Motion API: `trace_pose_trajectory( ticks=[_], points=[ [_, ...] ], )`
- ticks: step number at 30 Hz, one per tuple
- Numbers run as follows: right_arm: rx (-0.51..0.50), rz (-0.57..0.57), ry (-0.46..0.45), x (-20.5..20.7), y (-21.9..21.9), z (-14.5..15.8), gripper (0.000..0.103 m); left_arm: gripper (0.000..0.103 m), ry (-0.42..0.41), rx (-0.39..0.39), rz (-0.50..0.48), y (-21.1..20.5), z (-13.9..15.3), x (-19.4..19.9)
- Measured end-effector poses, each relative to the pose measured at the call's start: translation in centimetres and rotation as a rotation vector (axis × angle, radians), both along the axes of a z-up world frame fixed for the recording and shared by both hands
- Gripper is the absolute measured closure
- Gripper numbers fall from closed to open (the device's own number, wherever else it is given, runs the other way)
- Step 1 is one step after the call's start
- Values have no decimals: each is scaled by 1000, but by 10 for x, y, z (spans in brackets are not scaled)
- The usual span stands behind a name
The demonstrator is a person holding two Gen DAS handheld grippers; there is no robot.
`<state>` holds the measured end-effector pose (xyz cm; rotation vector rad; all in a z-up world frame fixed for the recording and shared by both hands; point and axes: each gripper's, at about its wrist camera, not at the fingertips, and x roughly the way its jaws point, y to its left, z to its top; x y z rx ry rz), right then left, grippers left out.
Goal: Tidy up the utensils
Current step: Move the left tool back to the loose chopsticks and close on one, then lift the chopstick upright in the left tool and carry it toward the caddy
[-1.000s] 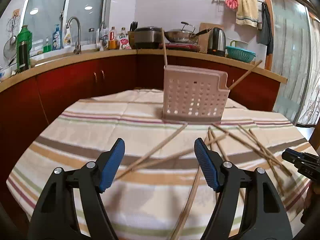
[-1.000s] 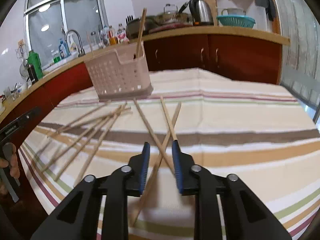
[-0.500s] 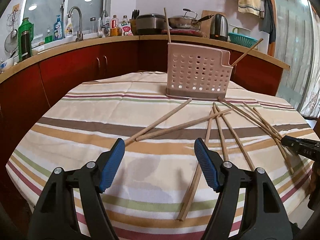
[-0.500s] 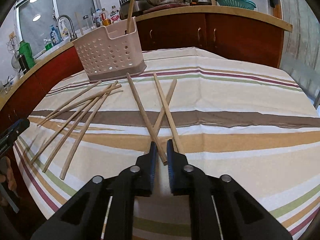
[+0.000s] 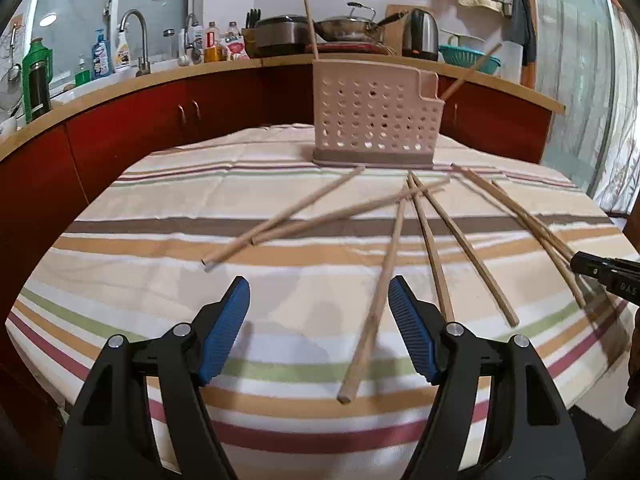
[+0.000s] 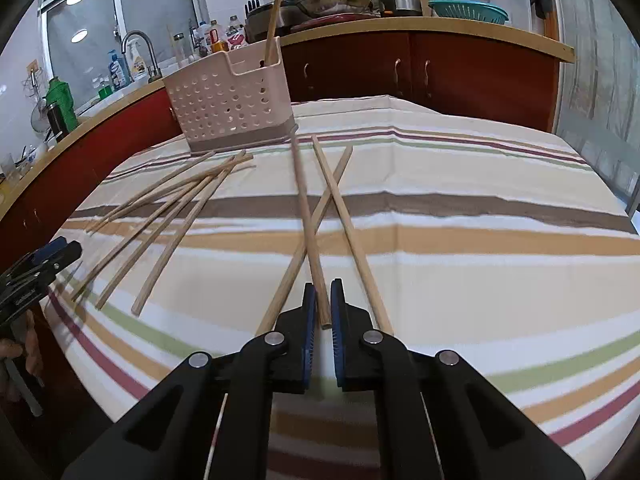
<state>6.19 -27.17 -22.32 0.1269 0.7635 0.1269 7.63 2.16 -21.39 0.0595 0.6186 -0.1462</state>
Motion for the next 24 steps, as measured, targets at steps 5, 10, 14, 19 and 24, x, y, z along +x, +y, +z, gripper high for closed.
trace_pose_trajectory(
  ticks=[5,10,14,19,24],
  points=[
    [3,-3,1,-5,0,-2,94,42,28,-2,-16,-3,-9,-1],
    [19,-10,-3,-5,-1,-3,94,54,65,8,-45,-6,-18,-4],
    [24,-13,-11,-6,0,-3,93,64,78,9,-71,-5,-22,-12],
    [39,-23,-32,-10,-1,-5,95,79,69,11,-104,-7,-22,-18],
    [61,-30,-49,-18,-3,-6,96,93,52,3,-141,-12,-23,-25]
  ],
)
